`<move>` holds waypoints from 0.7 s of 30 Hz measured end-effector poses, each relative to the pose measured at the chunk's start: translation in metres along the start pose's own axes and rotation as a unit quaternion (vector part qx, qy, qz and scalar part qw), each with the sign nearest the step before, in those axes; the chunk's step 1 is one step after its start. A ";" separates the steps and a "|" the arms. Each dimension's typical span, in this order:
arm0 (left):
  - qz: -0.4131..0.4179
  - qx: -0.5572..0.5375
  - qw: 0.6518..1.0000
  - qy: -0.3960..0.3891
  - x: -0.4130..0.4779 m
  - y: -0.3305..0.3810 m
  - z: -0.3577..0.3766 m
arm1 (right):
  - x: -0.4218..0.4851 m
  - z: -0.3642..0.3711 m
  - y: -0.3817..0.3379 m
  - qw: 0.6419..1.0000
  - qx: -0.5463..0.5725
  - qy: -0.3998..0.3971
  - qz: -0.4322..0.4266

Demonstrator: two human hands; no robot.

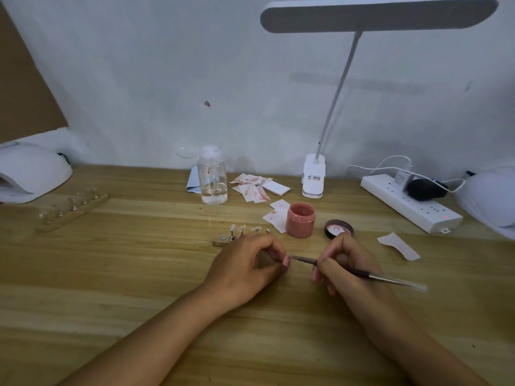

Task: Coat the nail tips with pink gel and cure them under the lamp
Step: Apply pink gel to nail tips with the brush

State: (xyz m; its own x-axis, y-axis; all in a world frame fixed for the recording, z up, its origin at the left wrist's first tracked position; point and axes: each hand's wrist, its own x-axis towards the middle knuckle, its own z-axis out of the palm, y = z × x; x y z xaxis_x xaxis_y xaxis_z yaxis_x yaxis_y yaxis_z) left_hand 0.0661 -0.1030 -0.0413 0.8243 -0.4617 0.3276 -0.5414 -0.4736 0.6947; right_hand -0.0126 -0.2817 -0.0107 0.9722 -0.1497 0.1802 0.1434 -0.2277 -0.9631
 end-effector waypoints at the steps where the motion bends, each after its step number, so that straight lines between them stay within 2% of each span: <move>1: 0.001 -0.001 1.000 0.000 0.000 0.000 0.000 | 0.000 0.000 0.000 1.000 0.002 0.002 0.000; 21: -0.016 -0.005 1.000 -0.003 0.000 -0.004 0.002 | -0.001 0.001 -0.003 1.000 0.007 0.008 0.009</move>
State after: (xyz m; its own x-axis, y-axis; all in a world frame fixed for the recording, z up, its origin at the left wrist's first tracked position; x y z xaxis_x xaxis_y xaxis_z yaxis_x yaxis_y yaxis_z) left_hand 0.0681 -0.1026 -0.0455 0.8398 -0.4511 0.3021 -0.5138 -0.4806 0.7107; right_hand -0.0138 -0.2800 -0.0077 0.9715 -0.1701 0.1652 0.1279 -0.2107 -0.9691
